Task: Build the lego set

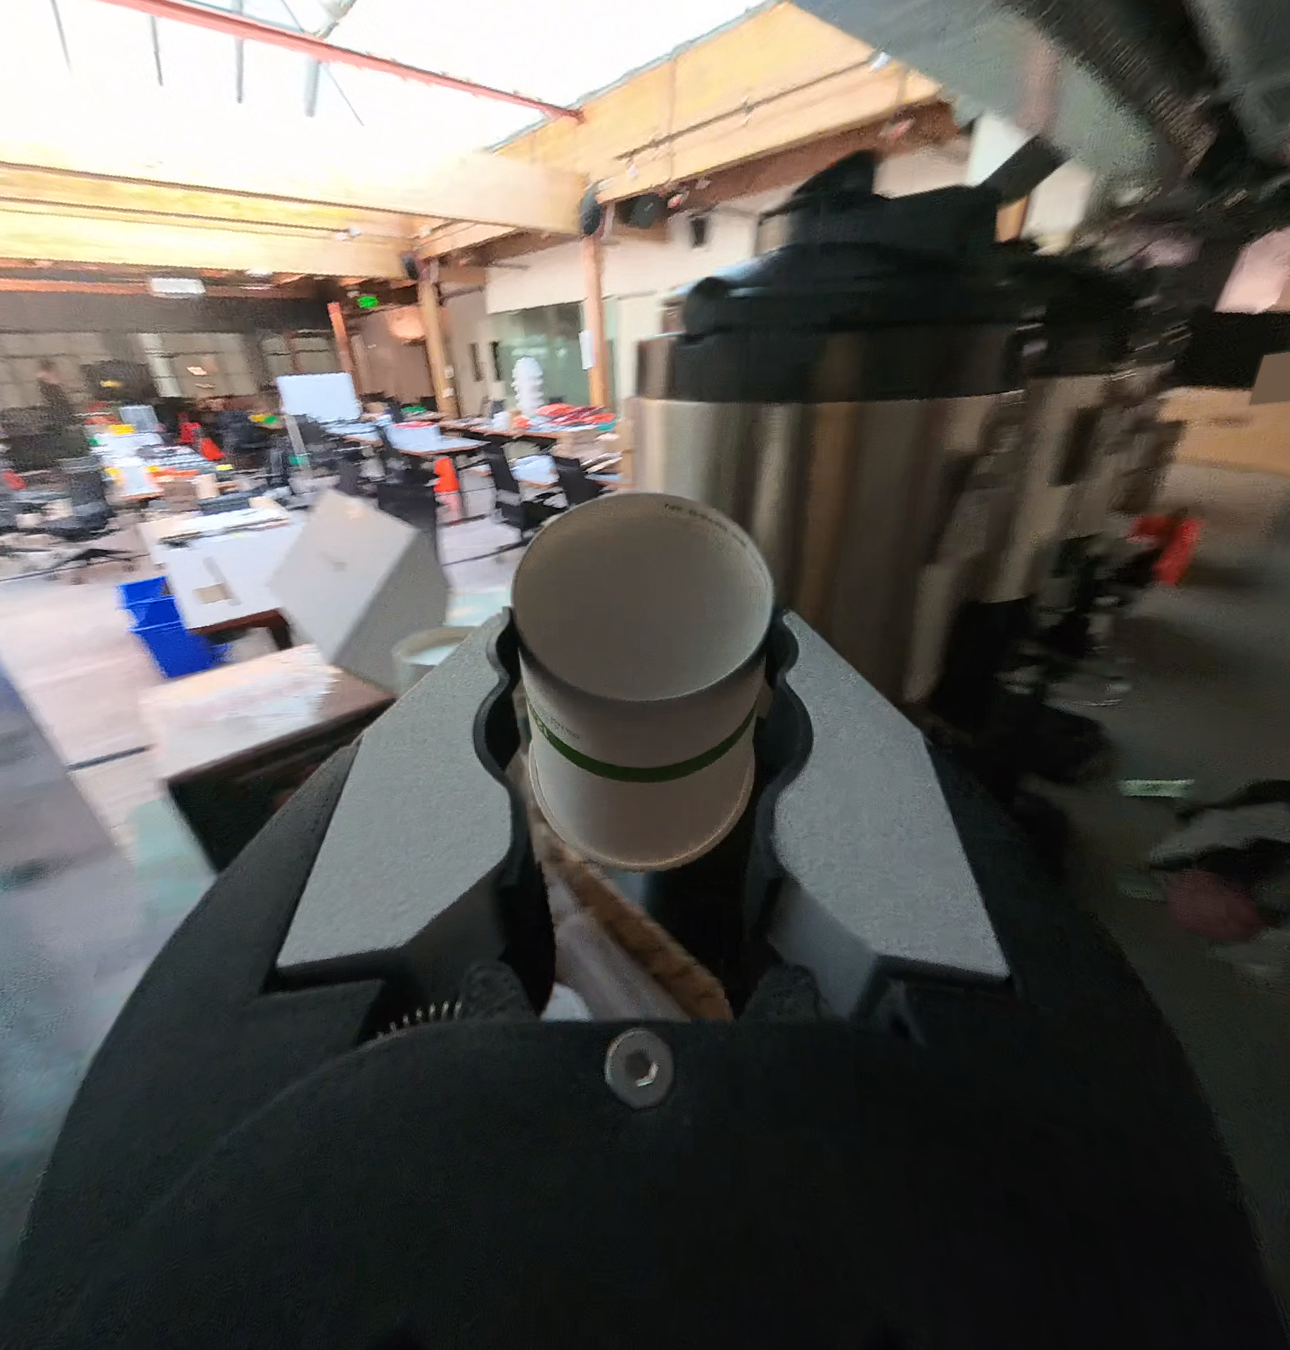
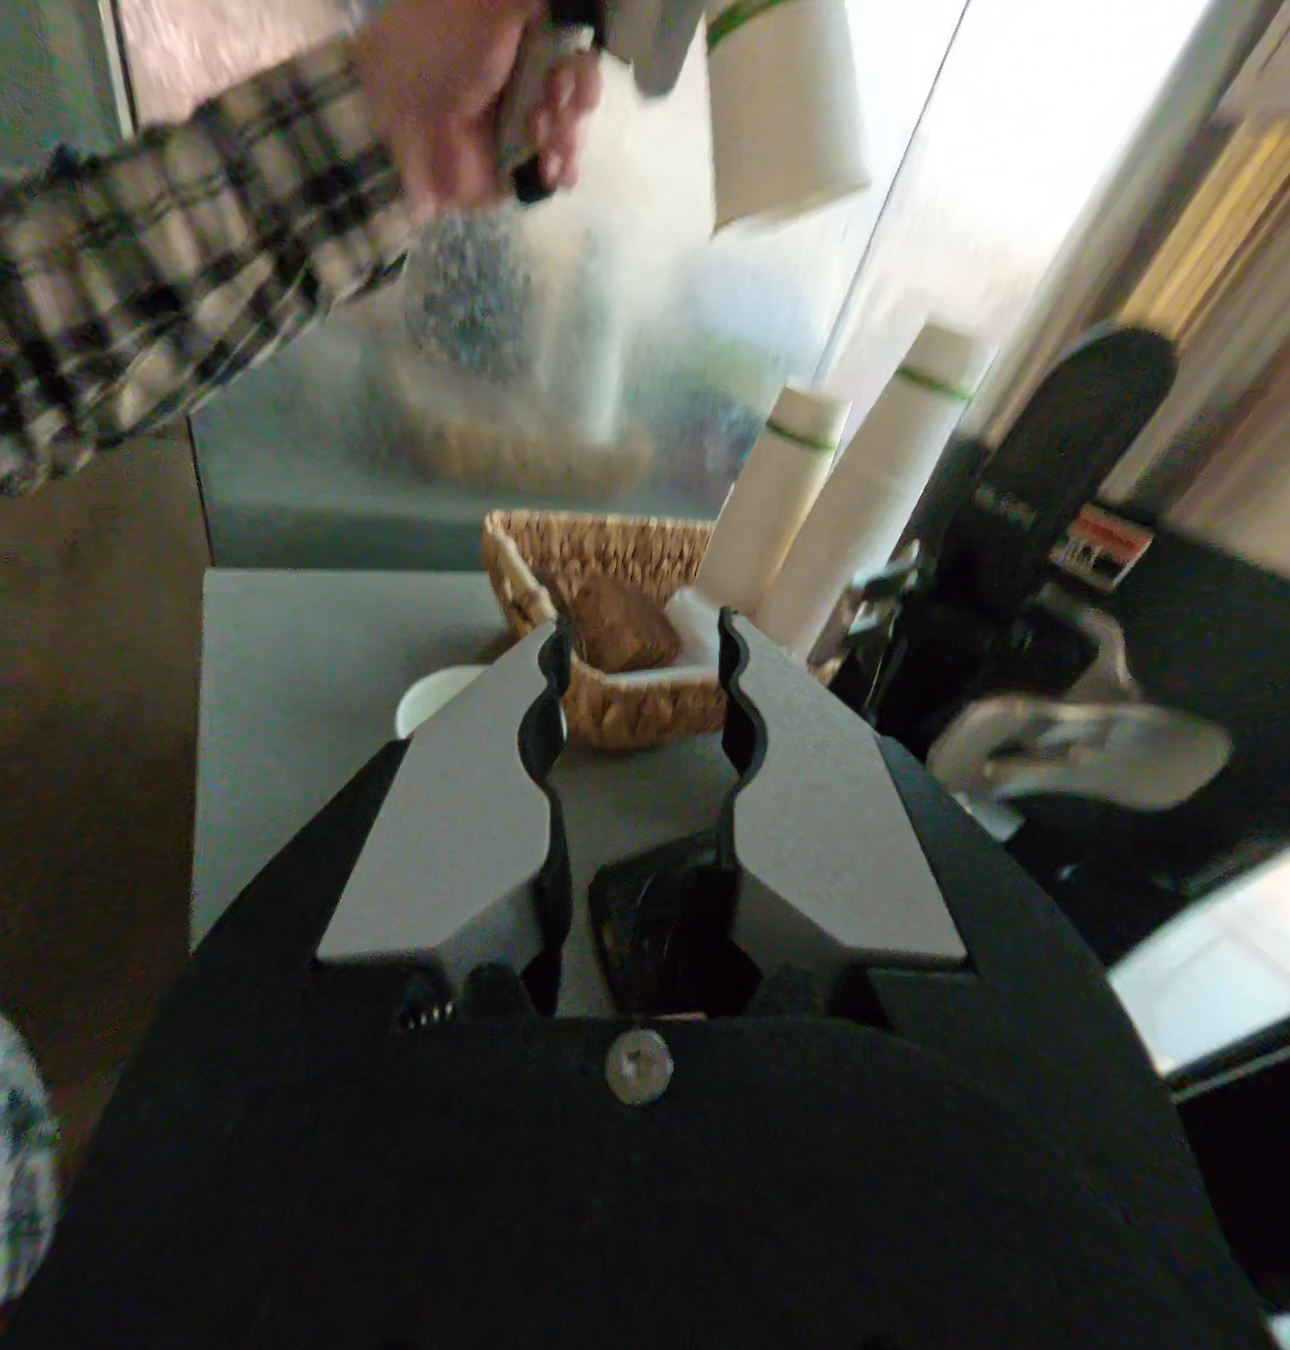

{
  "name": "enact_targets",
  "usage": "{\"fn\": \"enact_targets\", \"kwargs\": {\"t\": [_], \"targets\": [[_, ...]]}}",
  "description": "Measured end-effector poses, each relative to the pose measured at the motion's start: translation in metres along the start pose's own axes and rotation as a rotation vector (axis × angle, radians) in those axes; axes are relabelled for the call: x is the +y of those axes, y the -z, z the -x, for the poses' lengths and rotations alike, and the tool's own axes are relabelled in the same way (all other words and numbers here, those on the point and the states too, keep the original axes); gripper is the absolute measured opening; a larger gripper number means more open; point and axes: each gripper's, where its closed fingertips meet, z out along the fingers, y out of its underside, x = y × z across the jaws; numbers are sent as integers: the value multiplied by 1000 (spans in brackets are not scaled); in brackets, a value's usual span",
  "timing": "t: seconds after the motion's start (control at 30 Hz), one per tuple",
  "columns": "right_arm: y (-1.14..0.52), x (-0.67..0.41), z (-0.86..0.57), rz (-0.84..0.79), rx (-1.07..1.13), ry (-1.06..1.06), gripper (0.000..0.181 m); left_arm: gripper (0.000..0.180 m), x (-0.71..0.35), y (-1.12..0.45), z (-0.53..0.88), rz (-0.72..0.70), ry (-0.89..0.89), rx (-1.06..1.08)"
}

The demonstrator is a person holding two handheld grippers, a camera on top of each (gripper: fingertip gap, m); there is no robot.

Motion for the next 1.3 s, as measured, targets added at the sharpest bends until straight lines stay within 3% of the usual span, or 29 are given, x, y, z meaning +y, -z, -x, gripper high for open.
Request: {"fn": "enact_targets", "kwargs": {"t": [0.2, 0.47, 0.53, 0.63, 0.77, 0.87, 1.1, 1.3], "targets": [[-19, -27, -7, -121, 25, -43, 43, 66, 40, 19, -120, -137, 300, 302], [-7, -11, -18, -183, 29, -261, 43, 66, 115, 8, -215, -126, 602, 530], [-1, -7, -15, -183, 9, -284, 34, 65, 130, 0, -231, -103, 675, 578], [14, -3, -15, -187, 1, -298, 3, 66, 143, -9, -252, -95, 755, 647], [43, 8, -23, -102, -12, -308, 0, 67, 158, -25, -273, -42, 764, 684], [74, 24, -37, 74, -41, -323, 0, 78, 167, -34, -285, 18, 666, 661], [164, 99, -63, 783, -126, -212, 0, 72, 200, -46, -333, 163, 393, 662], [207, 168, -57, 1320, -324, -153, 0, 72, 254, -60, -376, 308, 317, 696]]}}
